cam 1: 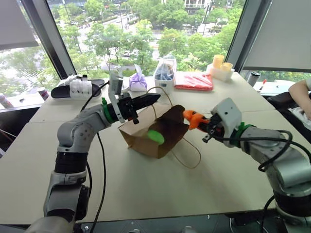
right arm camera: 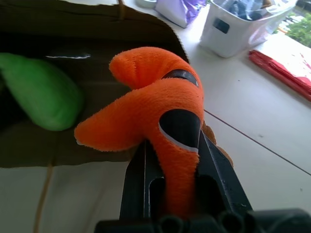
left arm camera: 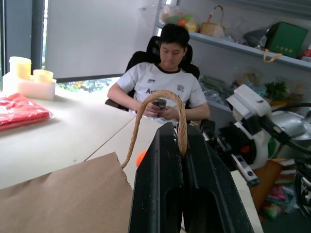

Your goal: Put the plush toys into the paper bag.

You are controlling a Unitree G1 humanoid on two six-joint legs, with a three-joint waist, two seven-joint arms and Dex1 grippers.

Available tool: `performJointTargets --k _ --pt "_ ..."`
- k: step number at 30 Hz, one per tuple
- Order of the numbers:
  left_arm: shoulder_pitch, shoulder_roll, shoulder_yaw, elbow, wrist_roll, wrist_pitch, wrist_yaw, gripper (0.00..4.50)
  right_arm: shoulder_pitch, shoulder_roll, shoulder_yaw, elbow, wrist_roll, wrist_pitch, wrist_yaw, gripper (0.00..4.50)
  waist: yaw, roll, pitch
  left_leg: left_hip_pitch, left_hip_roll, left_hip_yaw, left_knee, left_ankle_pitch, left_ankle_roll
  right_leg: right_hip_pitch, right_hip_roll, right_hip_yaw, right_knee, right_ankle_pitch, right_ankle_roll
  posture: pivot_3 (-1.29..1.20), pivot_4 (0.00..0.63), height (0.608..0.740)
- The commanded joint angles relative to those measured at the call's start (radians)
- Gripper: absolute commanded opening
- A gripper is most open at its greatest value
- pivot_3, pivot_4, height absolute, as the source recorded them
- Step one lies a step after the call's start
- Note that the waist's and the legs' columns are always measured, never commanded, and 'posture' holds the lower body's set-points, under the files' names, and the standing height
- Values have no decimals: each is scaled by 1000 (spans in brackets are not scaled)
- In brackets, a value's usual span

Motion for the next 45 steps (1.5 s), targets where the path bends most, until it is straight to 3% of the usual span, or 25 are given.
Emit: performJointTargets --k 1,4,9,13,17,22,23,28,34,40,45 --pt "-39 4 5 -6 2 -24 -11 0 -38 -1 88 -66 25 32 -10 117 0 0 0 0 0 0 0 0 0 0 0 0 0 0 0 0 150 740" --pt "-41 4 4 -14 -2 -21 -10 0 -78 51 166 13 -3 -14 -51 117 -1 0 0 0 0 0 0 0 0 0 0 0 0 0 0 0 150 740" --pt "-41 10 12 -23 -9 -14 -3 0 -205 134 350 372 -168 -294 -101 117 -8 0 0 0 0 1 -1 3 -4 -1 0 0 0 0 0 0 150 740" --pt "-34 12 19 -35 -15 -11 8 0 -280 218 374 621 -245 -437 -138 117 -8 0 0 1 0 1 -2 3 -5 -1 0 0 0 0 0 0 150 740" --pt "-24 11 28 -53 -19 -9 26 0 -332 326 345 782 -253 -530 -162 1753 -8 -1 0 -1 0 1 -3 3 -5 -3 -1 0 0 0 0 0 150 740" --pt "-19 9 33 -60 -21 -11 40 0 -337 374 337 786 -264 -549 -145 4217 -10 -1 0 -1 0 0 -3 3 -5 -5 -1 0 0 0 0 0 150 740" --pt "-17 9 34 -61 -22 -12 41 0 -330 367 338 761 -267 -535 -137 4435 -10 -1 0 -1 0 0 -3 3 -5 -5 0 0 0 0 0 0 150 740" --pt "-14 4 38 -50 -21 -22 44 0 -221 168 160 352 -163 -268 -32 4435 3 -1 0 -3 -1 -1 -3 3 -5 -5 -1 0 1 0 0 0 150 740" --pt "-19 11 42 -21 -11 -38 30 0 -48 17 -9 54 -48 -3 12 4435 -6 -2 -1 -3 -1 0 -3 2 -3 -5 0 -1 -1 1 1 0 150 740" --pt "-33 16 46 8 0 -62 29 0 86 87 -145 -2 21 119 -33 4435 -3 -2 0 -1 1 2 -2 0 1 -5 0 0 0 2 -1 0 150 740" --pt "-38 19 42 16 2 -73 27 0 220 154 -83 36 15 65 -85 4435 2 -2 -1 -1 1 2 -1 0 0 -4 0 -1 0 2 -1 0 150 740"
